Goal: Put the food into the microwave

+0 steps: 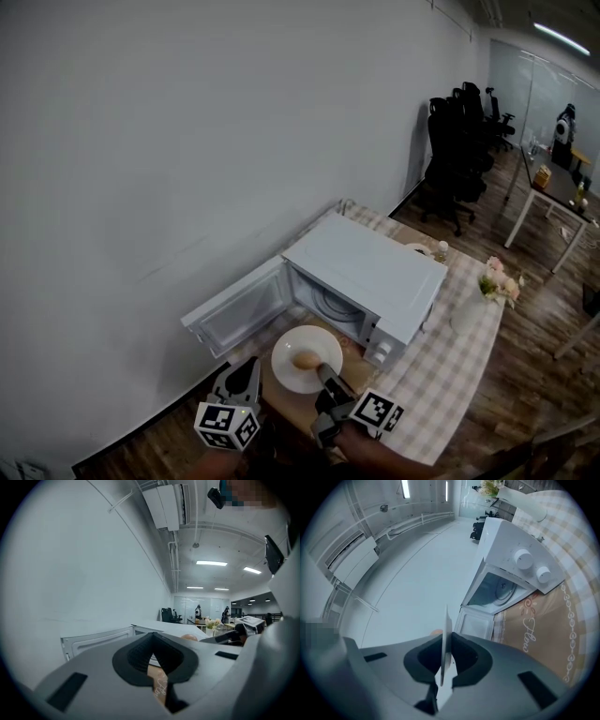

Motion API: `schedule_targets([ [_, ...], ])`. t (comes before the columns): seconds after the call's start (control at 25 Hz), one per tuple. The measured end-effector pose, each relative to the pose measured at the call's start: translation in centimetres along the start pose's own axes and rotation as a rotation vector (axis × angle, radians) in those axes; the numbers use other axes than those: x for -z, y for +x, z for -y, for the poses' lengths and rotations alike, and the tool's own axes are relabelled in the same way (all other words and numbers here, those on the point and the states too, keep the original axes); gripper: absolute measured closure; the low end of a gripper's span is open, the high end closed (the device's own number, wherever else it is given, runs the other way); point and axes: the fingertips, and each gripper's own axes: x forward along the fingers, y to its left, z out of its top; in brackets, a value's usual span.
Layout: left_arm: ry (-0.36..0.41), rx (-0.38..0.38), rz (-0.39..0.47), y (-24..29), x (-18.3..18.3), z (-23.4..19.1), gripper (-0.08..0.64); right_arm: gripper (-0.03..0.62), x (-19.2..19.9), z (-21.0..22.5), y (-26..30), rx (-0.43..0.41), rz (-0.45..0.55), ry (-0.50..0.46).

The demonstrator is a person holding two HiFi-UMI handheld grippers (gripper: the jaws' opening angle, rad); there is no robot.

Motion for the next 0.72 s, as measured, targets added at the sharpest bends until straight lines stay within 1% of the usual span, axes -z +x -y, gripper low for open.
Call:
schedule_targets([
  [0.16, 0.006, 0.064, -0.014, 1.9, 0.3, -0.3, 0.552, 0.566, -0.6, 0.8, 0.6, 0.033, 0.053, -0.004],
  [0.32, 0.038, 0.124, -0.021, 3.8, 0.0, -1.3, 0.552, 0.566, -1.2, 1.4, 1.9, 0.07, 0.102, -0.012],
  [0.52, 0.018, 0.191, -0.041, 6.4, 0.2, -2.6, 0.552, 0.566, -1.7, 2.9, 3.4, 0.117, 0.164, -0.002],
  [0.72, 0.04, 0.261, -0.076, 9.2, 1.3, -3.3, 0.552, 0.566, -2.6, 5.0, 5.2, 0.175, 0.221, 0.008],
])
